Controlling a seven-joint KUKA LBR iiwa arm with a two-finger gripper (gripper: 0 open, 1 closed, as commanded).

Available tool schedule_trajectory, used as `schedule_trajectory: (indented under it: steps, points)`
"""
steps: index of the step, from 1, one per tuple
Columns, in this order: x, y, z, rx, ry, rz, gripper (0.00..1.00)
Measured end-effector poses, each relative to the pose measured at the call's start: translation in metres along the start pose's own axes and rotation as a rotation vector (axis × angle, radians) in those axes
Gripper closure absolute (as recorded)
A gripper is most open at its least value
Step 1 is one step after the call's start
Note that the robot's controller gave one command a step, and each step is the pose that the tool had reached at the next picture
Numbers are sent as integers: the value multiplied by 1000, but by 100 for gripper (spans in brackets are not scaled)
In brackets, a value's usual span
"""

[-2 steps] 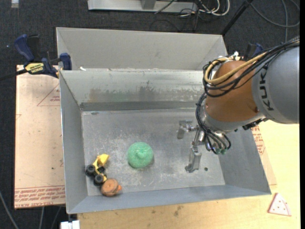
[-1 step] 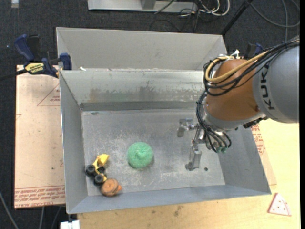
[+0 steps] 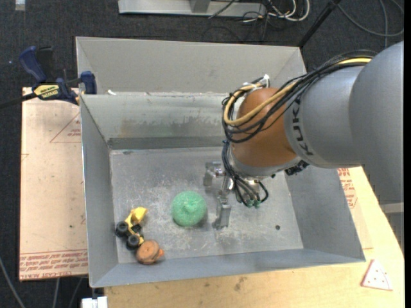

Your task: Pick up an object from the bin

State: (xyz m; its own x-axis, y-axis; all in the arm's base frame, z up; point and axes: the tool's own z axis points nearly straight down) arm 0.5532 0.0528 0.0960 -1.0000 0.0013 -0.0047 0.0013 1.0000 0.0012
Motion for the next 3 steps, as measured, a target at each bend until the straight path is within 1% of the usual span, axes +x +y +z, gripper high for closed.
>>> schedule_trajectory:
  steps: [1, 2, 3]
  points:
    - [-15, 81, -27, -2, 1, -24, 0]
    - [0, 70, -9, 0, 4, -191, 0]
    - [-4, 58, 21, 0, 4, -84, 0]
